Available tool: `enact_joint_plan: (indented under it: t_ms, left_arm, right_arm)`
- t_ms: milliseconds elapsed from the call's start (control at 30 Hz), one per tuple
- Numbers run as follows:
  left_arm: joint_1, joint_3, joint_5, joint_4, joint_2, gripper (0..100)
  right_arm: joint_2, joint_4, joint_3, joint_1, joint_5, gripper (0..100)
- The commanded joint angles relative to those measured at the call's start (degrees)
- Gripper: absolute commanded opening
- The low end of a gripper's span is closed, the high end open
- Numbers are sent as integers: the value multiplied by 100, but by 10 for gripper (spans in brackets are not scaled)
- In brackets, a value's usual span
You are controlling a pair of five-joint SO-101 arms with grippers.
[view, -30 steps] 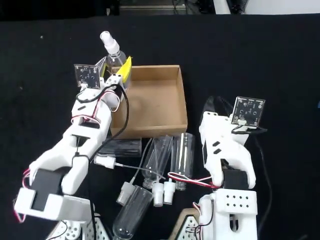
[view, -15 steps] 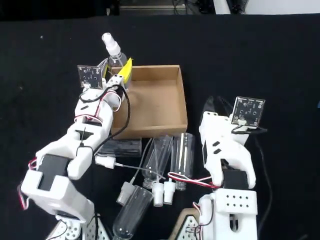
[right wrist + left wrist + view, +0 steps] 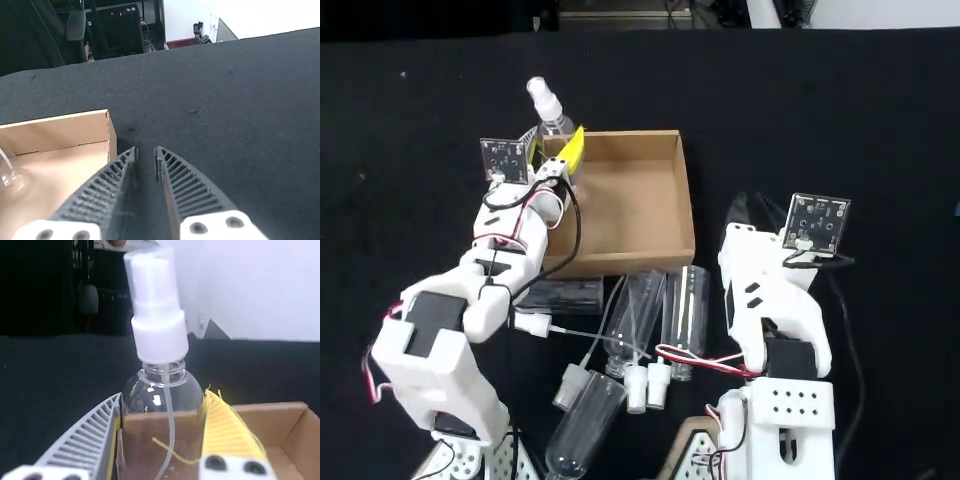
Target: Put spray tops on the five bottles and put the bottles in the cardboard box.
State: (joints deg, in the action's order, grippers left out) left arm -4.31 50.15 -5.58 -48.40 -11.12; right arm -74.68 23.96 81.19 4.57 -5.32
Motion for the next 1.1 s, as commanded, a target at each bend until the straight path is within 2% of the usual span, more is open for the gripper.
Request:
enact_joint_plan:
  t_ms: [0, 167, 533, 733, 1067]
  left_arm:
    - [57, -347, -44, -360, -97, 109]
    - [154, -338, -9, -1363, -580, 109]
    - [163, -338, 0, -1407, -905, 114]
    - [127, -295, 0, -1371, -905, 252]
    - [154, -277, 97, -1363, -905, 270]
  right_arm:
    - [-171, -158, -13, 114, -44, 53]
    - [-180, -158, -13, 114, -44, 53]
    - [-180, -158, -13, 114, -44, 53]
    - [-189, -158, -13, 114, -35, 53]
    - [-198, -158, -13, 114, -35, 53]
